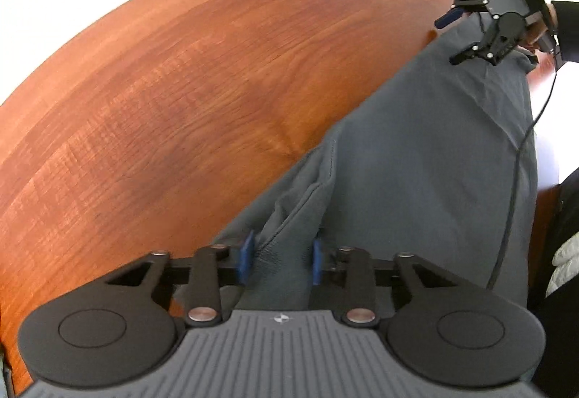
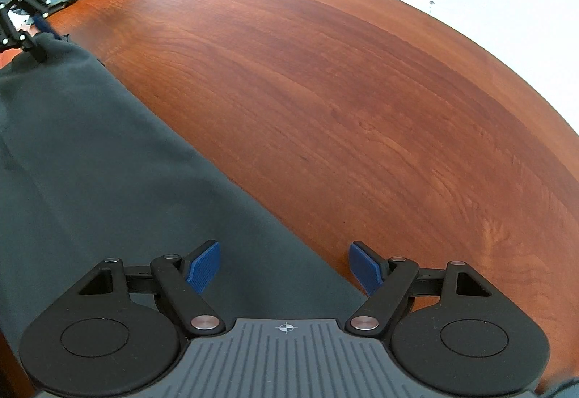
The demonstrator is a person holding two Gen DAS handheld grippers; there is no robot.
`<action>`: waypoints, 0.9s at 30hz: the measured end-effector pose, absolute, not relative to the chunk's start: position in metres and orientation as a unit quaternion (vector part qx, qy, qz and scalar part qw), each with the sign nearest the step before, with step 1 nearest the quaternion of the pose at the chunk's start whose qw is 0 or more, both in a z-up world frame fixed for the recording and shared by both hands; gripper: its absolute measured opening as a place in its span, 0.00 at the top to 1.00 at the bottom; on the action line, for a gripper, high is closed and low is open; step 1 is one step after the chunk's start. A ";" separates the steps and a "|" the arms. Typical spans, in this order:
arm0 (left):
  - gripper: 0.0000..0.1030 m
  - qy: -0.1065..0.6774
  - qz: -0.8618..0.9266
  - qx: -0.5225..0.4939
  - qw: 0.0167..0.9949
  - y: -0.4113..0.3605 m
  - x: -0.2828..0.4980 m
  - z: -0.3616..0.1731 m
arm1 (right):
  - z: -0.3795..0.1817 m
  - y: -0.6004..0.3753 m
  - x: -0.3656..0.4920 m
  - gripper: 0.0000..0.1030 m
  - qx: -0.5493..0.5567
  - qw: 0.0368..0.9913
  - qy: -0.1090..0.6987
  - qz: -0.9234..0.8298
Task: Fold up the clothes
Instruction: 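Pinch the garment edge with the right tool while the left tool holds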
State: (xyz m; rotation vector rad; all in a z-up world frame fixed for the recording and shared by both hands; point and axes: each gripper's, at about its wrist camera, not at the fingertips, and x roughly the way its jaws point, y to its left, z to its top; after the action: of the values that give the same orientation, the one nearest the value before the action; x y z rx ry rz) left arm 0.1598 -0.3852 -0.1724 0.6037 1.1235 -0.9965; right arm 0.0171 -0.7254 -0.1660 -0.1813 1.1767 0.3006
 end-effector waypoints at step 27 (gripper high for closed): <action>0.86 0.348 -0.349 0.163 0.855 -0.361 -0.027 -0.073 | -0.145 -0.679 0.006 0.21 -0.207 0.804 0.485 0.276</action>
State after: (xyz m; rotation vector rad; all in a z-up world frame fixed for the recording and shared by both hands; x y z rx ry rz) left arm -0.0270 -0.3614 -0.0725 0.3436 0.7321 -0.7332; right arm 0.0060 -0.6791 -0.1452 -0.4431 1.0385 0.5904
